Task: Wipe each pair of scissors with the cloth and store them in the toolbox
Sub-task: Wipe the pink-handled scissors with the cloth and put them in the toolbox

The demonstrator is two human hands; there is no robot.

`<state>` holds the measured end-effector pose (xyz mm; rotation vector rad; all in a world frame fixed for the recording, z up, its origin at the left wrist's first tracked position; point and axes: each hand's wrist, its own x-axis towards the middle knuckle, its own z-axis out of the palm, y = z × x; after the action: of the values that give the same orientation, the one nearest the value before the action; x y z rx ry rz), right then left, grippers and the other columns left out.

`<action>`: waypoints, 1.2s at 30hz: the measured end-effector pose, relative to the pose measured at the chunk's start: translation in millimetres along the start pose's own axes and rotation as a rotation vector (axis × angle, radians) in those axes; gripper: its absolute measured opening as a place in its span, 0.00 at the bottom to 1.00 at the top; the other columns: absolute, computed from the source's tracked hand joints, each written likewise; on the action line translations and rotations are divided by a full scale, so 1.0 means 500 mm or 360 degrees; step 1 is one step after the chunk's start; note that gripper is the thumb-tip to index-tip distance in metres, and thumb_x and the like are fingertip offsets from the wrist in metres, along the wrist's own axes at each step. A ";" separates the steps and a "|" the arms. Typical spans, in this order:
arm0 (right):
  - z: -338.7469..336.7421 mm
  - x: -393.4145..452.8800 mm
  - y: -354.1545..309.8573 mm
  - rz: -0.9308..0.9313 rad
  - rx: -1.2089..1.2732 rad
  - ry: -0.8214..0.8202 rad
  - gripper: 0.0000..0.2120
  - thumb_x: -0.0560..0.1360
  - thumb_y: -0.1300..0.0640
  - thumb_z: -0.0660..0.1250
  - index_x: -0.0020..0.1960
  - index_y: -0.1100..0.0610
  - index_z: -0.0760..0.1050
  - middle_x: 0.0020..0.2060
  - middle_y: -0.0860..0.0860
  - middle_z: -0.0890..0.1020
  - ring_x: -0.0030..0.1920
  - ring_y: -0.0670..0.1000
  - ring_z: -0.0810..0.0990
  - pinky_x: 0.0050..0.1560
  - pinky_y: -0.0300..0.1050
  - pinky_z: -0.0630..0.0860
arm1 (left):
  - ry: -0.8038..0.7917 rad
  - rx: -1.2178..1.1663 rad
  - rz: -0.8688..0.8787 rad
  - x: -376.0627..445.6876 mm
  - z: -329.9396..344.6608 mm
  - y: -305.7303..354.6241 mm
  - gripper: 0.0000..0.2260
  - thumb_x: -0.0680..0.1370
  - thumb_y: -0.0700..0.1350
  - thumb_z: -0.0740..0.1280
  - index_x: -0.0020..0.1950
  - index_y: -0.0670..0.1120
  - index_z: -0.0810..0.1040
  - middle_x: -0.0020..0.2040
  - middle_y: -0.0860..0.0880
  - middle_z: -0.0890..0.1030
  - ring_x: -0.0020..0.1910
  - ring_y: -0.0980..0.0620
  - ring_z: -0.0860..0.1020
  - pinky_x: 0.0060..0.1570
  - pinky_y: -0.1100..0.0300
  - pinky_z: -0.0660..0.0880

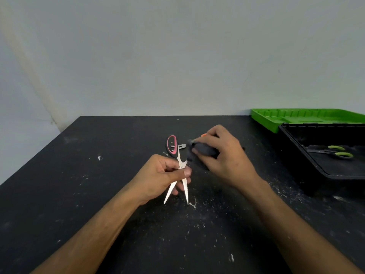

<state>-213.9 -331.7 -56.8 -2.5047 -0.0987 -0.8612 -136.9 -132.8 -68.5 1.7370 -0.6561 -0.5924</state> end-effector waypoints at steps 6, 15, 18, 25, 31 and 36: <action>-0.010 -0.003 -0.021 0.0022 -0.0035 0.0124 0.11 0.77 0.50 0.73 0.57 0.53 0.85 0.47 0.48 0.75 0.44 0.46 0.76 0.43 0.41 0.75 | -0.0007 0.0002 -0.0048 0.002 0.000 0.009 0.07 0.79 0.40 0.72 0.47 0.37 0.85 0.42 0.42 0.88 0.34 0.51 0.86 0.28 0.63 0.78; -0.025 0.007 0.033 0.0223 -0.0038 0.0320 0.07 0.77 0.53 0.73 0.54 0.53 0.85 0.44 0.49 0.76 0.43 0.49 0.78 0.45 0.53 0.79 | -0.0011 0.0098 -0.0005 0.002 -0.010 0.007 0.07 0.79 0.43 0.72 0.47 0.40 0.86 0.43 0.43 0.88 0.35 0.50 0.86 0.28 0.64 0.76; -0.013 -0.009 -0.003 0.0031 0.0058 0.0270 0.09 0.76 0.53 0.75 0.54 0.54 0.85 0.45 0.50 0.77 0.45 0.49 0.79 0.46 0.46 0.78 | 0.0023 0.0002 -0.0040 0.005 -0.005 0.009 0.07 0.79 0.41 0.72 0.48 0.36 0.85 0.43 0.43 0.88 0.34 0.51 0.86 0.26 0.65 0.75; 0.011 -0.006 0.025 0.0082 0.0188 0.0265 0.10 0.77 0.49 0.73 0.55 0.52 0.85 0.44 0.50 0.78 0.45 0.48 0.80 0.45 0.52 0.79 | 0.0031 -0.0075 0.0003 -0.001 -0.015 0.009 0.06 0.79 0.40 0.71 0.50 0.38 0.86 0.42 0.41 0.88 0.33 0.52 0.86 0.25 0.65 0.75; -0.013 0.002 0.014 0.0097 -0.0011 0.0463 0.09 0.77 0.53 0.74 0.55 0.55 0.84 0.46 0.52 0.78 0.44 0.50 0.79 0.45 0.48 0.79 | 0.0011 -0.0053 -0.0013 0.006 -0.017 0.007 0.07 0.78 0.42 0.72 0.50 0.39 0.86 0.44 0.41 0.88 0.34 0.51 0.86 0.26 0.64 0.76; 0.012 -0.009 0.007 0.0002 0.0202 0.0190 0.08 0.77 0.53 0.75 0.55 0.52 0.86 0.44 0.50 0.78 0.46 0.49 0.80 0.47 0.47 0.78 | -0.0056 -0.0023 0.0032 0.001 -0.016 0.003 0.08 0.78 0.43 0.72 0.50 0.38 0.85 0.42 0.41 0.88 0.33 0.52 0.85 0.25 0.64 0.74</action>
<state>-213.4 -331.4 -65.3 -2.3304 -0.1083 -0.9704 -131.3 -127.9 -65.3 1.7081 -0.6919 -0.6138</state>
